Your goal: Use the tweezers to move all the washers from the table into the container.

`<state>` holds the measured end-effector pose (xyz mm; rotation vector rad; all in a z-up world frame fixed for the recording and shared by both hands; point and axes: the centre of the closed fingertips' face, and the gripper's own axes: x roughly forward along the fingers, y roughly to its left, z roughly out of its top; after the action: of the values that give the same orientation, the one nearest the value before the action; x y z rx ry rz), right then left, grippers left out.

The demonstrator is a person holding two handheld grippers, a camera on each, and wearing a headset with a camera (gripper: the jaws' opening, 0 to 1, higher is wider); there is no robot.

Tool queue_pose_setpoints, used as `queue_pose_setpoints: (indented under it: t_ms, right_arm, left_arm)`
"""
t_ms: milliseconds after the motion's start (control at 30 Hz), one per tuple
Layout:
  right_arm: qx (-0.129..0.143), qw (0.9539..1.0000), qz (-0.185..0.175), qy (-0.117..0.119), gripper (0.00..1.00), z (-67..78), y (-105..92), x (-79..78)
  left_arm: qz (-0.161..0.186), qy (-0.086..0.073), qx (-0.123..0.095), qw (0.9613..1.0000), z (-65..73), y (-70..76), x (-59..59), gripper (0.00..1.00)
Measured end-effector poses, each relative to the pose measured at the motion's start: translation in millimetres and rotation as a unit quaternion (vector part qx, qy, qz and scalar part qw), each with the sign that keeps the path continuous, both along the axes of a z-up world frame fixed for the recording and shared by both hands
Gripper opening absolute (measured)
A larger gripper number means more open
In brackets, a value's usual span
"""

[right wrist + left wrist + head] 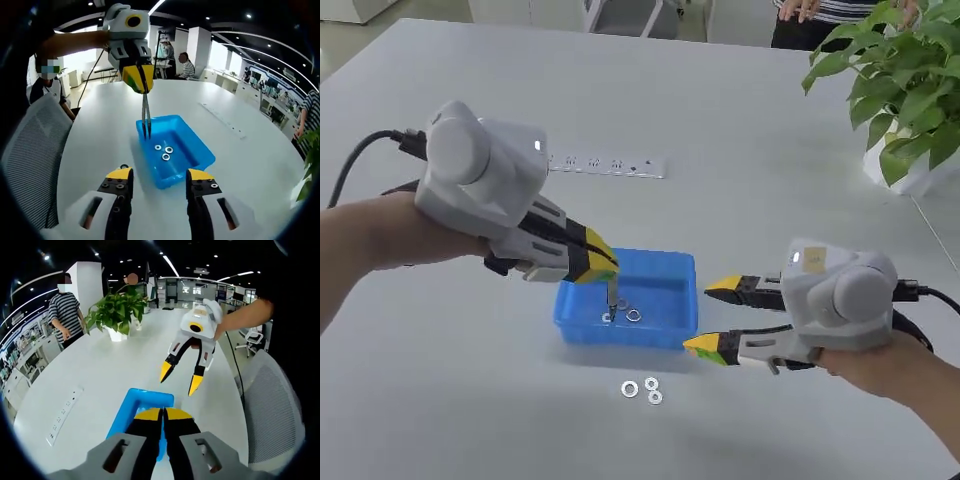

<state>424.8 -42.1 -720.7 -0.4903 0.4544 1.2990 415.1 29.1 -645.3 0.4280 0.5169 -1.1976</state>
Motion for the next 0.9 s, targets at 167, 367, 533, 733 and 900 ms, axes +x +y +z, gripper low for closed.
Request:
queue_pose_setpoints:
  t_ms: [167, 367, 533, 733, 900]
  right_arm:
    - [0.003, 0.9999, -0.01, 0.002, 0.45, 0.9, -7.3, -4.1]
    - [0.002, 0.9998, -0.017, 0.003, 0.5, 1.3, -12.0, -7.4]
    - [0.001, 0.9997, -0.023, 0.007, 0.53, -1.4, -16.0, -11.1]
    - [0.002, 0.9996, -0.026, 0.014, 0.57, -3.0, -18.4, -17.4]
    - [0.004, 0.9993, -0.031, 0.019, 0.61, -5.1, -20.5, -20.9]
  left_arm:
    - [0.003, -0.007, -0.004, 1.0, 6.8, -0.1, 0.1, 0.05]
    - [-0.003, -0.009, 0.0, 1.0, 14.7, -3.9, -7.5, 0.05]
    - [-0.01, -0.009, 0.003, 0.9999, 15.6, -5.9, -16.0, 0.05]
    - [-0.02, -0.009, -0.001, 0.9998, 16.5, -11.2, -25.1, 0.05]
    - [-0.032, -0.006, -0.005, 0.9995, 10.6, -16.2, -33.1, 0.05]
